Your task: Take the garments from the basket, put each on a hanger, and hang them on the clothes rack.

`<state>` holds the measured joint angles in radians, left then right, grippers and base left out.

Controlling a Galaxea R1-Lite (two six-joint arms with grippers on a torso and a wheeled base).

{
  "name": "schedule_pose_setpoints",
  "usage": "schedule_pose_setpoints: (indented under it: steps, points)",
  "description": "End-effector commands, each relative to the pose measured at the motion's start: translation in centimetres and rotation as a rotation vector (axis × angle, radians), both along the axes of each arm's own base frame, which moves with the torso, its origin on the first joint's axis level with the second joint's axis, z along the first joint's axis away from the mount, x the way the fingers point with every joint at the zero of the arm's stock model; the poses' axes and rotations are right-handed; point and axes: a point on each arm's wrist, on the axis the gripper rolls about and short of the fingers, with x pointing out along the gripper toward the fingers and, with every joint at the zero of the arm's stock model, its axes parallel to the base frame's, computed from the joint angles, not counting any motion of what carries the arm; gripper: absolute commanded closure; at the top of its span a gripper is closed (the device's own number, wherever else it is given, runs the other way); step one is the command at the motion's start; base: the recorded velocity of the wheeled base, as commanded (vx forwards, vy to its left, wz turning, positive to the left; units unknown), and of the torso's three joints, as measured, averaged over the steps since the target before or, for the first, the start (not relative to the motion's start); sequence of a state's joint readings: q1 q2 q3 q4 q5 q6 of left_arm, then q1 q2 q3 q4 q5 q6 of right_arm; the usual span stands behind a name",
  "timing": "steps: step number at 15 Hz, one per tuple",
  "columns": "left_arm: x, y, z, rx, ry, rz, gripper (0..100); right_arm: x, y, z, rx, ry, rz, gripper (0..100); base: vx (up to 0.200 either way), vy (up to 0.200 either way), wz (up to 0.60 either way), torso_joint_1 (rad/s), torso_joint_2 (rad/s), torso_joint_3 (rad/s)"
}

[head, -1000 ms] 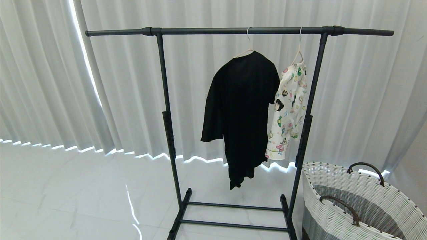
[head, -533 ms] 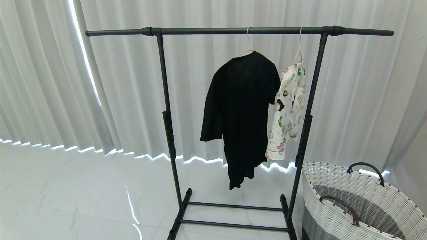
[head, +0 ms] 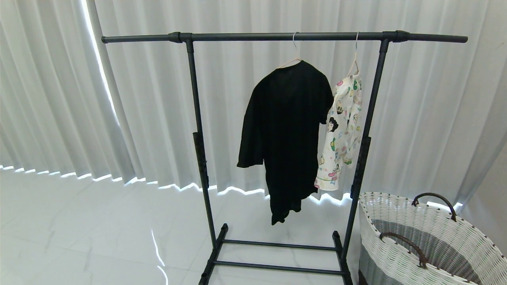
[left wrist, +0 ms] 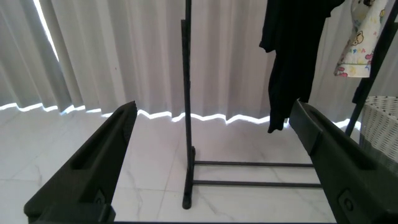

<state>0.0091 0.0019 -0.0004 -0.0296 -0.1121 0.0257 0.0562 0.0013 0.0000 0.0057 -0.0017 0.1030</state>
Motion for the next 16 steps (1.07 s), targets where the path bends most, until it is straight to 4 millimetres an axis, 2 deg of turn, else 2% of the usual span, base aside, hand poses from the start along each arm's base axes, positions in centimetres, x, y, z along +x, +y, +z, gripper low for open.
schedule_pose_setpoints:
  steps: [1,16]
  points:
    - [-0.01,0.00,-0.02,0.000,-0.001,0.000,0,-0.01,0.00,-0.01,0.000,-0.001,0.001,0,0.000,0.000,0.00,0.000,0.00,0.000]
    - [-0.01,0.00,-0.02,0.000,-0.001,0.000,0,-0.01,0.00,-0.01,0.000,-0.001,0.001,0,0.000,0.000,0.00,0.000,0.00,0.000]
